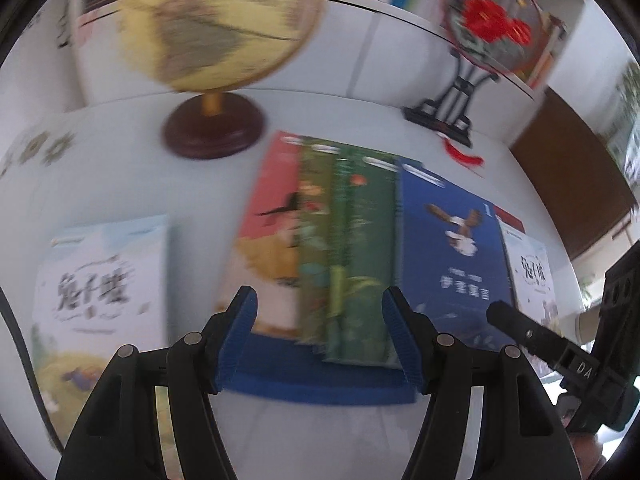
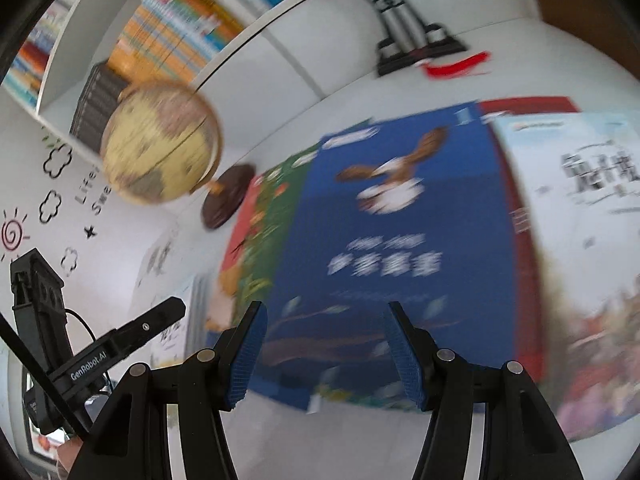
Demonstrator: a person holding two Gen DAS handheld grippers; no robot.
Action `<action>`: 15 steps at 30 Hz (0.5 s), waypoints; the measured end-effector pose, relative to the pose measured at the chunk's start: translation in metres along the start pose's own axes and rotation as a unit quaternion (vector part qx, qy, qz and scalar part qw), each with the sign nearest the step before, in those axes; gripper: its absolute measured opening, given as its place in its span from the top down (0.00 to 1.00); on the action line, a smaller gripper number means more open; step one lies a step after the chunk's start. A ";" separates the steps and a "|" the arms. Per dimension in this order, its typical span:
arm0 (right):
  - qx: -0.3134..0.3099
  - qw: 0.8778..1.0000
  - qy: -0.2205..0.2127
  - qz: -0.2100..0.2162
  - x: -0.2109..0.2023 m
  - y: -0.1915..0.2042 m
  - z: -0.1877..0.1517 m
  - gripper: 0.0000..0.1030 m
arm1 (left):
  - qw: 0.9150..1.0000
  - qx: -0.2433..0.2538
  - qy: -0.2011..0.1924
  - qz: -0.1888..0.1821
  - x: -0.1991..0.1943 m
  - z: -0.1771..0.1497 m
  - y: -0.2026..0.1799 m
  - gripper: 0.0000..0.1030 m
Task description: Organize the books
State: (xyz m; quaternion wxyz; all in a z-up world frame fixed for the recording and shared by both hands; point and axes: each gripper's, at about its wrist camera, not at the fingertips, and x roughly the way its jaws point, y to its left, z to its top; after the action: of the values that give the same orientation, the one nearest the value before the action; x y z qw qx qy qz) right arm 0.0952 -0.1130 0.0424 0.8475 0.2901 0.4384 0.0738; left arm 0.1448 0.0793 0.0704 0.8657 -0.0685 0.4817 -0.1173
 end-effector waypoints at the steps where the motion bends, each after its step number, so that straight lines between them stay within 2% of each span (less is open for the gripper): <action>1: 0.003 1.000 -0.003 -0.003 -0.004 -0.006 0.002 0.43 | 1.000 0.006 0.001 0.002 0.003 0.001 -0.006 0.39; 7: 0.010 1.000 -0.010 -0.016 -0.017 -0.037 0.014 0.43 | 0.999 0.045 0.002 0.012 0.023 0.008 -0.049 0.39; 15: 0.012 1.000 0.000 -0.011 -0.014 -0.060 0.024 0.43 | 0.997 0.063 0.014 0.033 0.047 0.013 -0.079 0.39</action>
State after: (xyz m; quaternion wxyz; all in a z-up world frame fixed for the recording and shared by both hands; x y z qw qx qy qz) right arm 0.0980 -0.1780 0.0298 0.8446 0.2955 0.4425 0.0589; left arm 0.1691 -0.0089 0.0571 0.8650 0.0038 0.4872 -0.1201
